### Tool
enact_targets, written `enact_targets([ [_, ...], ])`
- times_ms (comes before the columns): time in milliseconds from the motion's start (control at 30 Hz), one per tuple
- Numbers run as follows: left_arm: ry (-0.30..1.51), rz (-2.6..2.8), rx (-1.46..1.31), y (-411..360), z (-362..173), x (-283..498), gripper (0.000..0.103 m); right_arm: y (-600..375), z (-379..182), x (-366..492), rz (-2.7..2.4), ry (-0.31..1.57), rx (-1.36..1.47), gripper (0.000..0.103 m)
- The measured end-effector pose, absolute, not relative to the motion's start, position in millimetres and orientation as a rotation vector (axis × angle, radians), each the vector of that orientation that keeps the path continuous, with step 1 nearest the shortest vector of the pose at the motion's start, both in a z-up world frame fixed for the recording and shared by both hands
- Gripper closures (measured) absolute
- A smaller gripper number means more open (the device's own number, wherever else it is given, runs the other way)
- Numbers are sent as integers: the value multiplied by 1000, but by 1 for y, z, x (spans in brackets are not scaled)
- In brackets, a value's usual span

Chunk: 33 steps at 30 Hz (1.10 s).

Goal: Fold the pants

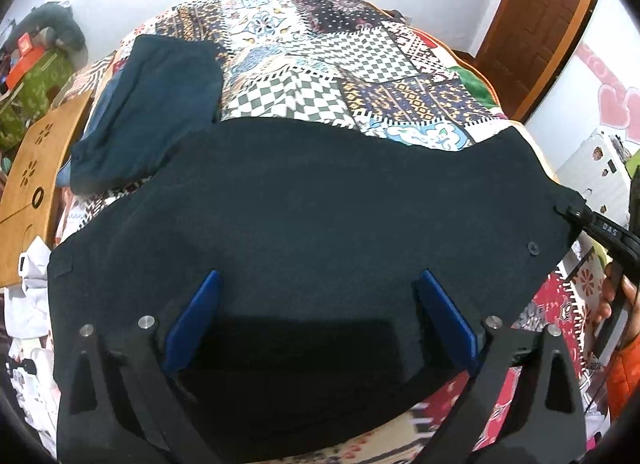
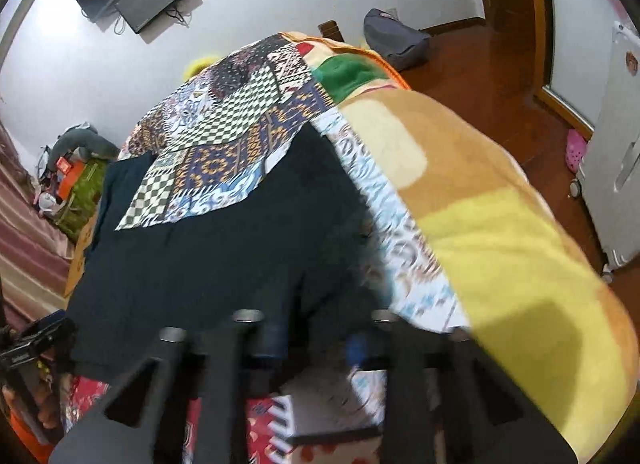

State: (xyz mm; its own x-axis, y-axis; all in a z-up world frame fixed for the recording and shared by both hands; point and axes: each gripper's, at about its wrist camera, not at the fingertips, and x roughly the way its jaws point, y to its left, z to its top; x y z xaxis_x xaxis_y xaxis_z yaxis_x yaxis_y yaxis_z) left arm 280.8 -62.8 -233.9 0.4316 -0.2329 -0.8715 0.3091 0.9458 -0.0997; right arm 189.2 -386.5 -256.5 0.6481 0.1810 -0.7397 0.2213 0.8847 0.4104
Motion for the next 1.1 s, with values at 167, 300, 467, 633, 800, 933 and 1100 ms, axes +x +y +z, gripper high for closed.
enact_targets([
  [167,1069,-357,68,-79,-228,290,4,-399,-245,188,11,835,458,94],
  [300,1080,-372,57,-89,-231,296,4,-409,-234,187,-20,794,445,95],
  [467,1127,-379,85,-99,-250,299,4,-411,-219,189,-11,767,454,95],
  [633,1094,-380,84,-96,-245,293,4,-391,-187,191,52,696,424,95],
  [800,1038,-353,30,-75,-226,288,4,-364,-151,201,126,616,402,95],
  [933,983,-312,-1,-50,-209,283,4,-340,-131,215,185,571,390,95],
  [1100,913,-239,-7,-15,-193,271,4,-306,-114,234,255,540,374,95],
])
